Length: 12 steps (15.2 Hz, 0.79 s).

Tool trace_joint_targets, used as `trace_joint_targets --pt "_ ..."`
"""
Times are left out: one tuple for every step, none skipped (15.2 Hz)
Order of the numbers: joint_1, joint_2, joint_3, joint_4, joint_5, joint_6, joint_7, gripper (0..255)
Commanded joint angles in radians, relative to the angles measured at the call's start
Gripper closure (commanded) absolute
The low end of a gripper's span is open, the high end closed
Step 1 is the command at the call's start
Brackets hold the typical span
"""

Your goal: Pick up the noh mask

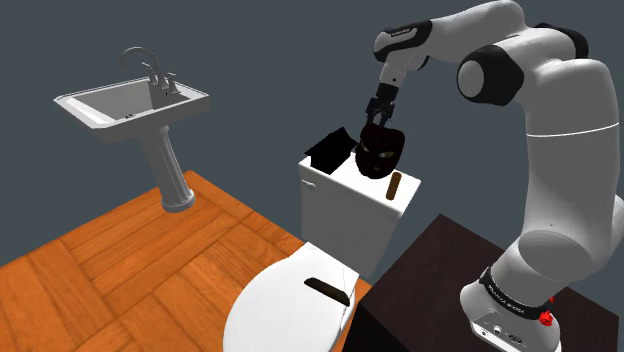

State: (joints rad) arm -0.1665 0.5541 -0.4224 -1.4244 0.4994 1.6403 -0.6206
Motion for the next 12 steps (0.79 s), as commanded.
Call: trace_joint_targets --pt "0.0 0.009 0.002 -0.013 0.005 0.019 -0.009 0" --pt "0.0 0.013 0.003 -0.02 0.007 0.029 -0.013 0" --pt "0.0 0.017 0.004 -0.027 0.009 0.04 -0.017 0" --pt "0.0 0.02 0.005 -0.031 0.01 0.045 -0.019 0" --pt "0.001 0.02 0.005 -0.031 0.01 0.045 -0.019 0" --pt "-0.001 0.021 0.005 -0.028 0.01 0.044 -0.019 255" --pt "-0.001 0.021 0.004 -0.027 0.01 0.042 -0.019 255" --pt "-0.002 0.021 0.004 -0.026 0.01 0.042 -0.02 255" --pt "-0.003 0.022 0.004 -0.024 0.01 0.04 -0.02 255" --pt "-0.004 0.023 0.004 -0.023 0.01 0.039 -0.021 255" --pt "-0.004 0.021 0.003 -0.024 0.009 0.039 -0.021 255" --pt "-0.004 0.023 0.004 -0.022 0.01 0.039 -0.021 255"
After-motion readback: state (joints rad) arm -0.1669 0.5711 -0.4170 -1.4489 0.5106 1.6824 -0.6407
